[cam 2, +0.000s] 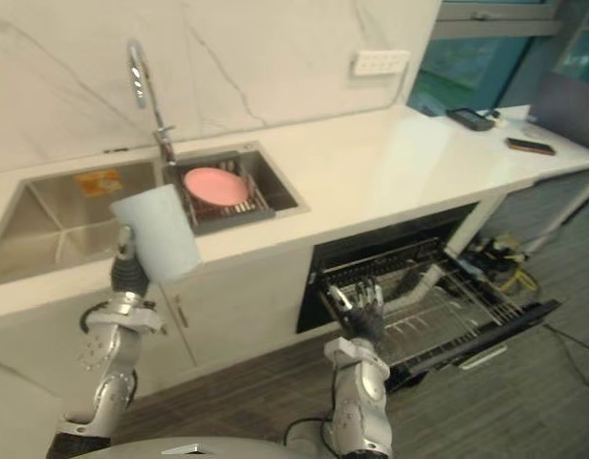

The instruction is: Walk over to the sink, pick up the cup, carry it to the dishwasher, place the cup inside the dishwasher, then close the dishwasher door

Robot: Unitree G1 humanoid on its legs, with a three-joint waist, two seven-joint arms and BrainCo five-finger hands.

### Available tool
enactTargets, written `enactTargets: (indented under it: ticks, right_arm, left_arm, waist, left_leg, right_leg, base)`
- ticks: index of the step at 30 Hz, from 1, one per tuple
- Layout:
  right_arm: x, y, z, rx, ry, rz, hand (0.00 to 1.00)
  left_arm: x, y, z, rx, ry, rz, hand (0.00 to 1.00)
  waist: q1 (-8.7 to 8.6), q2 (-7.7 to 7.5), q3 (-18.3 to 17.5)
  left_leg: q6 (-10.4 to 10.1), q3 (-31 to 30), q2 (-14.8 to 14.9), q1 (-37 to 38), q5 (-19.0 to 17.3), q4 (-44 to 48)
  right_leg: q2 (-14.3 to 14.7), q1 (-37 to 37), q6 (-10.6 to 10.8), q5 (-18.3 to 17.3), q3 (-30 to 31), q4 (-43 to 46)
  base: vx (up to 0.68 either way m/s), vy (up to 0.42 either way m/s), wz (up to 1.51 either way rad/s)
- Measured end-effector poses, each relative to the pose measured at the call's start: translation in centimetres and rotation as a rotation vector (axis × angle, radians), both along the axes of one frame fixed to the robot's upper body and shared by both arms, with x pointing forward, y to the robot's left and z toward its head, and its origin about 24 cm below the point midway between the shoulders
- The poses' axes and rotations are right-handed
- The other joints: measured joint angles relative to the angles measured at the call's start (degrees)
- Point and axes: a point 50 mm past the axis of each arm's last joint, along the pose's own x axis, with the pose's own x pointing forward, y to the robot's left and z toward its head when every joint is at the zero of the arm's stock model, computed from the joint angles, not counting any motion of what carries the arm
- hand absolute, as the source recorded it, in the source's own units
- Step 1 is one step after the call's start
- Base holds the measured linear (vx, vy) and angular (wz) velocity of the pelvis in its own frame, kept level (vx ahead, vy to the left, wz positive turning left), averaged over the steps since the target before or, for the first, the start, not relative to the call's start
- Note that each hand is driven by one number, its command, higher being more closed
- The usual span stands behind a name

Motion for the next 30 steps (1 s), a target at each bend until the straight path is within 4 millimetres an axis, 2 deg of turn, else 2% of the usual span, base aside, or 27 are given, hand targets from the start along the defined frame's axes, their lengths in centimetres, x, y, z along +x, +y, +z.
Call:
enactTargets:
  ticks: [1,2,3,4,6,11,15,19,21,22,23,24,25,26,27,28,29,30]
  right_arm:
    - [0.1,-0.3,0.5,-0.005,-0.021,-0.012,0.00]
    - [0.2,-0.3,0.8,-0.006,-0.034,-0.014,0.00]
    - [0.4,-0.5,1.3,-0.017,-0.059,-0.011,0.00]
    - [0.3,-0.9,2.0,-0.031,-0.087,-0.019,0.00]
    - [0.4,-0.9,3.0,-0.040,-0.132,-0.014,0.00]
    - [0.5,-0.2,3.7,-0.035,-0.180,0.029,0.00]
    - [0.7,0.5,5.3,-0.048,-0.264,0.085,0.00]
    - [1.0,1.2,5.6,-0.040,-0.288,0.130,0.00]
    - [0.9,1.6,5.9,-0.025,-0.302,0.136,0.00]
    - [0.7,1.9,6.4,-0.026,-0.328,0.146,0.00]
    - [0.3,2.2,7.5,-0.036,-0.372,0.160,0.00]
    - [0.2,2.3,7.7,-0.037,-0.384,0.164,0.00]
    - [0.2,2.4,8.0,-0.037,-0.399,0.158,0.00]
    - [0.2,2.2,8.5,-0.054,-0.428,0.155,0.00]
    - [0.1,2.1,8.6,-0.059,-0.431,0.153,0.00]
    - [0.1,2.1,8.5,-0.060,-0.427,0.150,0.00]
    - [0.1,2.1,8.5,-0.061,-0.426,0.151,0.00]
    - [0.1,2.2,8.4,-0.062,-0.419,0.160,0.00]
  left_arm:
    - [0.0,0.2,0.0,0.003,-0.004,0.008,1.00]
    - [0.0,0.3,0.1,0.007,-0.011,0.012,1.00]
    - [-0.1,0.2,0.0,0.000,-0.008,0.015,1.00]
    - [-0.1,-0.1,0.1,-0.018,-0.015,0.012,1.00]
    - [0.0,-0.8,0.7,-0.046,-0.048,0.002,1.00]
    - [0.2,-1.5,1.0,-0.074,-0.059,0.005,1.00]
    - [0.2,-1.2,1.0,-0.084,-0.055,0.046,1.00]
    - [0.1,-0.9,0.9,-0.093,-0.068,0.083,1.00]
    - [-0.1,-0.5,0.4,-0.091,-0.051,0.103,1.00]
    - [-0.3,-0.4,0.2,-0.091,-0.048,0.109,1.00]
    - [-0.6,0.0,-0.1,-0.084,-0.038,0.119,1.00]
    - [-0.9,0.2,-0.4,-0.079,-0.029,0.125,1.00]
    - [-1.3,0.4,-0.8,-0.075,-0.015,0.129,1.00]
    - [-1.7,0.5,-0.8,-0.053,-0.022,0.127,1.00]
    - [-1.8,0.5,-0.6,-0.047,-0.030,0.128,1.00]
    - [-1.9,0.5,-0.3,-0.035,-0.048,0.123,1.00]
    - [-1.9,0.4,-0.1,-0.032,-0.056,0.118,1.00]
    - [-2.0,0.5,0.0,-0.025,-0.061,0.119,1.00]
  waist:
    - [0.18,-0.73,0.0]
    - [0.25,-1.86,0.0]
    - [0.71,-0.91,1.0]
    - [0.90,0.58,1.3]
    - [0.99,1.38,1.0]
    - [1.27,1.02,1.0]
    - [1.78,0.92,0.9]
    - [2.11,1.01,1.0]
    - [2.34,1.00,1.6]
    - [2.35,1.54,2.8]
    - [2.25,2.65,4.3]
    - [2.60,2.25,4.7]
    - [3.38,2.79,4.3]
    - [4.14,3.26,4.1]
    - [4.14,3.40,4.1]
    - [4.07,3.81,3.9]
    - [3.96,4.35,3.7]
    - [4.52,5.12,3.0]
  left_leg:
    - [-1.0,0.2,0.2,0.3,-0.4,0.4]
    - [-1.9,0.1,-0.1,0.7,-1.1,0.6]
    - [-2.8,0.3,0.9,2.0,-2.1,0.7]
    - [-3.2,0.2,2.1,2.0,-2.3,0.5]
    - [-3.7,0.2,2.9,1.8,-2.4,-0.3]
    - [-4.8,0.2,4.4,2.3,-2.2,-2.0]
    - [-5.0,-0.6,4.4,2.0,-1.3,-3.0]
    - [-5.1,-2.2,4.7,1.9,-0.7,-1.7]
    - [-3.5,-4.3,5.2,-1.0,-1.0,7.1]
    - [-1.0,-5.5,6.1,-3.8,-0.4,15.9]
    - [3.4,-7.7,7.8,-9.4,4.3,30.0]
    - [2.4,-8.8,7.9,-11.3,5.4,33.6]
    - [0.4,-9.7,7.0,-11.9,3.6,33.2]
    - [-0.7,-9.9,4.9,-11.7,1.2,24.7]
    - [-0.4,-9.9,4.3,-11.4,1.0,20.3]
    - [0.0,-9.7,3.6,-10.4,1.2,10.8]
    - [-0.3,-9.7,3.5,-9.8,1.4,6.5]
    - [-2.9,-8.9,3.3,-8.6,3.7,4.7]
  right_leg:
    - [2.0,0.3,-1.2,5.7,0.3,-6.7]
    - [2.6,0.4,-0.9,11.2,0.6,-8.8]
    - [3.4,1.8,0.2,9.6,0.7,-8.9]
    - [4.5,2.6,0.1,9.6,0.1,-10.3]
    - [5.7,2.7,0.1,9.5,-0.5,-13.0]
    - [8.4,6.0,-0.2,10.4,-1.4,-19.0]
    - [8.3,6.5,-0.1,11.0,-2.4,-20.4]
    - [8.2,6.6,-0.5,9.0,-3.1,-18.7]
    - [8.2,7.8,-1.1,7.1,-3.2,-17.1]
    - [8.8,9.2,-1.6,5.8,-3.2,-16.7]
    - [10.1,11.9,-2.4,4.3,-2.4,-16.6]
    - [10.1,12.8,-2.5,4.1,-1.8,-16.9]
    - [10.0,13.3,-2.6,3.9,-0.8,-17.0]
    - [9.8,12.9,-2.6,3.8,1.1,-17.2]
    - [9.9,12.6,-2.6,3.8,1.7,-17.4]
    - [10.4,11.8,-2.6,3.9,2.8,-17.5]
    - [11.0,11.4,-2.4,3.9,3.5,-17.5]
    - [11.4,11.2,-1.9,4.6,5.7,-17.5]
  base:
    - [0.14,-0.116,-0.12]
    - [0.17,-0.153,-0.29]
    - [0.12,-0.147,-0.25]
    - [0.10,-0.130,-0.24]
    - [0.09,-0.117,-0.17]
    - [0.02,-0.076,-0.06]
    - [0.00,-0.012,0.11]
    - [0.04,-0.021,0.18]
    - [0.04,-0.086,0.14]
    - [-0.04,-0.134,0.16]
    - [-0.03,-0.105,0.08]
    - [-0.02,-0.051,-0.17]
    - [0.05,0.069,-0.61]
    - [0.06,0.078,-0.65]
    - [0.08,0.101,-0.73]
    - [0.04,0.087,-0.52]
    - [0.07,0.141,-0.92]
    - [0.07,0.117,-0.86]
